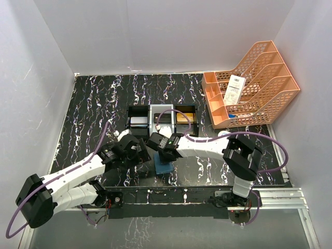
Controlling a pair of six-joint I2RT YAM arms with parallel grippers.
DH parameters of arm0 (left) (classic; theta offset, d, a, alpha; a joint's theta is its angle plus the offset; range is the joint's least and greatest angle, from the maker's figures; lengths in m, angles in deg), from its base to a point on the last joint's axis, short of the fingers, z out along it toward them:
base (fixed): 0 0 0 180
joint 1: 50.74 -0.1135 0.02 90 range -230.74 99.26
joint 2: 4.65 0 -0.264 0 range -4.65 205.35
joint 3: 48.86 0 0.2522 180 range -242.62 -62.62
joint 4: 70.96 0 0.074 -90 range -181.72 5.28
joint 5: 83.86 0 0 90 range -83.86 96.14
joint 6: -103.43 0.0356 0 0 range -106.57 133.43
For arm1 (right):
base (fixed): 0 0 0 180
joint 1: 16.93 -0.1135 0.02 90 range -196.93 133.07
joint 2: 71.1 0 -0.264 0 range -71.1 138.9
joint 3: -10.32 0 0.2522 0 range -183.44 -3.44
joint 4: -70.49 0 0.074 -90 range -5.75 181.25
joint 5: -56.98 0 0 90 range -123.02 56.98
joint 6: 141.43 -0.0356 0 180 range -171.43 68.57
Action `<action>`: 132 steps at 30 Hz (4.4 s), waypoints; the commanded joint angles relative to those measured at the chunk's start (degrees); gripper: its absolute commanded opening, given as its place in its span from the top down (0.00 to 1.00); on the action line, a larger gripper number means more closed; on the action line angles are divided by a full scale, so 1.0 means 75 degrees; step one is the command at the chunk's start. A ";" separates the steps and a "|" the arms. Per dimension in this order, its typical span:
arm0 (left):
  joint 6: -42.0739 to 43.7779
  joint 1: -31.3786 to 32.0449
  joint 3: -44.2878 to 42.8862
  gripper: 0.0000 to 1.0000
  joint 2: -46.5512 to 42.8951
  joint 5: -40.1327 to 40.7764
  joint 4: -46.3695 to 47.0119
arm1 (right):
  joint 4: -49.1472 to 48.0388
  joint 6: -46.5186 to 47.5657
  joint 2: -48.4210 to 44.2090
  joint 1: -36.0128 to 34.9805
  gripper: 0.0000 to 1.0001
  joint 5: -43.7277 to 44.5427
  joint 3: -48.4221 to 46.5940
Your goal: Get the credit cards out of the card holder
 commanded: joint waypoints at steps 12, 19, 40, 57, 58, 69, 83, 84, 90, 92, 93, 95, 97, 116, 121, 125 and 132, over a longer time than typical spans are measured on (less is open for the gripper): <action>0.1031 -0.0034 -0.0378 0.07 0.1769 -0.1633 0.1166 | -0.2545 -0.0138 -0.1437 0.0723 0.92 -0.1741 0.2064; 0.1374 -0.0006 -0.0938 0.11 0.2781 -0.1778 0.1055 | -0.2953 -0.0102 -0.1698 0.1027 0.96 -0.2186 0.2482; 0.0701 0.0093 -0.0791 0.39 0.4186 -0.1449 0.0883 | -0.2691 -0.0138 -0.2417 0.1456 0.96 -0.1876 0.2825; 0.1457 0.0422 -0.1316 0.27 0.4291 -0.2719 0.2060 | -0.3157 0.0056 -0.2251 0.1683 0.98 -0.2669 0.2886; 0.1444 0.0443 -0.1350 0.30 0.4457 -0.2574 0.1938 | -0.3193 0.0061 -0.2247 0.1678 0.98 -0.2709 0.2886; 0.0927 0.0543 -0.1004 0.62 0.5035 -0.1358 0.0984 | -0.3432 0.0041 -0.2547 0.1782 0.98 -0.3038 0.3025; 0.0780 0.0581 -0.0953 0.70 0.5275 -0.1044 0.0794 | -0.1751 0.0110 -0.2920 0.1828 0.99 -0.1860 0.2896; 0.0773 0.0586 -0.0959 0.70 0.5301 -0.1036 0.0791 | -0.1722 0.0087 -0.2921 0.1829 0.99 -0.1858 0.2898; 0.0955 0.0693 -0.1084 0.74 0.5136 -0.1064 0.0885 | -0.2122 0.0041 -0.2849 0.1835 0.81 -0.2396 0.2436; 0.0986 0.0707 -0.1112 0.75 0.5043 -0.1088 0.0928 | -0.2101 0.0070 -0.2594 0.1831 0.75 -0.2512 0.2155; 0.0991 0.0715 -0.1105 0.75 0.4976 -0.1091 0.0981 | -0.2076 0.0108 -0.2447 0.1819 0.73 -0.2568 0.2021; 0.0962 0.0728 -0.1075 0.75 0.4839 -0.1123 0.1083 | -0.2052 0.0148 -0.2161 0.1776 0.71 -0.2640 0.1819; 0.0938 0.0716 -0.1060 0.75 0.4713 -0.1127 0.1129 | -0.1996 0.0160 -0.1866 0.1698 0.70 -0.2604 0.1695; 0.0336 0.0718 -0.0860 0.80 0.4471 -0.0620 0.0936 | -0.0600 0.0388 -0.1472 0.1308 0.80 -0.1573 0.1712; 0.0118 0.0724 -0.0785 0.82 0.4561 -0.0565 0.0937 | -0.0334 0.0497 -0.1679 0.1302 0.87 -0.1358 0.1833; 0.0039 0.0724 -0.0700 0.83 0.4608 -0.0547 0.0932 | -0.0272 0.0531 -0.1820 0.1302 0.93 -0.1379 0.1964; -0.0003 0.0722 -0.0639 0.84 0.4655 -0.0529 0.0921 | -0.0104 0.0493 -0.2124 0.1317 1.00 -0.1132 0.2139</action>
